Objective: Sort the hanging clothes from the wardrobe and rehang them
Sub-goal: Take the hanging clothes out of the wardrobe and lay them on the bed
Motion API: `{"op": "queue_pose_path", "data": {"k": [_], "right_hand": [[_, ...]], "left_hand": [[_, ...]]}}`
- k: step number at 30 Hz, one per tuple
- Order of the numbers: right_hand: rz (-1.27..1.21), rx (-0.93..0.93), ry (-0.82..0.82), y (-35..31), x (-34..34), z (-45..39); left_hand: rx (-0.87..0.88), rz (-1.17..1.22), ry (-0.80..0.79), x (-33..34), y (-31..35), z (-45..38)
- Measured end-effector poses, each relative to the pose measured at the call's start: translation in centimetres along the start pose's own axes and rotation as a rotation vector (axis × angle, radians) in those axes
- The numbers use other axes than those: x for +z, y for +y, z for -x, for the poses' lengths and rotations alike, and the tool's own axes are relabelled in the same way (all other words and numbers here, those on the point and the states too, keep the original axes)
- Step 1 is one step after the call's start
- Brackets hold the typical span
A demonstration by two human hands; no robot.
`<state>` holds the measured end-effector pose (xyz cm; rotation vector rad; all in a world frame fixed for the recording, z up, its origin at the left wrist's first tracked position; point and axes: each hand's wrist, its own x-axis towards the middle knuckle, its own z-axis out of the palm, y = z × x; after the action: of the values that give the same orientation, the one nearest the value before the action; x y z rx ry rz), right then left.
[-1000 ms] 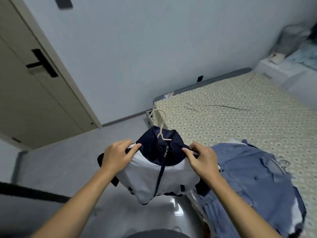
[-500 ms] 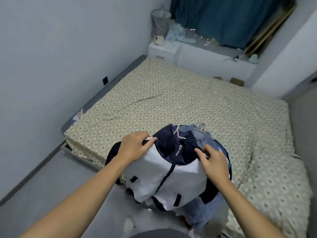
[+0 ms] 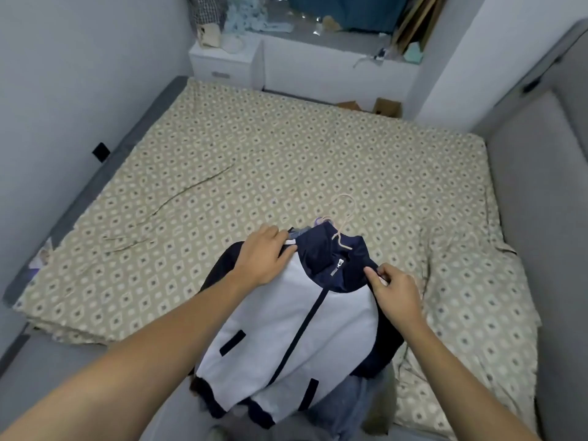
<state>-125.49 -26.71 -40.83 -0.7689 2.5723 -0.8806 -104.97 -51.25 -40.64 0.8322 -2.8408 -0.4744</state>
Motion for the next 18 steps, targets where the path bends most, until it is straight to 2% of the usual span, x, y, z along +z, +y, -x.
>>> {"op": "queue_pose_path", "data": {"k": [5, 10, 14, 18], "right_hand": [[0.005, 0.025, -0.163, 3.7, 4.5, -8.7], [0.001, 0.04, -0.288, 5.9, 9.6, -15.1], [0.079, -0.099, -0.363, 5.4, 11.4, -17.3], [0.125, -0.182, -0.393, 0.2, 11.9, -17.2]], "left_hand": [[-0.145, -0.102, -0.147, 6.6, -1.8, -6.4], [-0.302, -0.018, -0.175, 10.9, -4.4, -10.6], [-0.43, 0.075, -0.118, 10.3, -5.5, -11.5], [-0.447, 0.026, -0.055, 7.1, -6.4, -8.7]]}}
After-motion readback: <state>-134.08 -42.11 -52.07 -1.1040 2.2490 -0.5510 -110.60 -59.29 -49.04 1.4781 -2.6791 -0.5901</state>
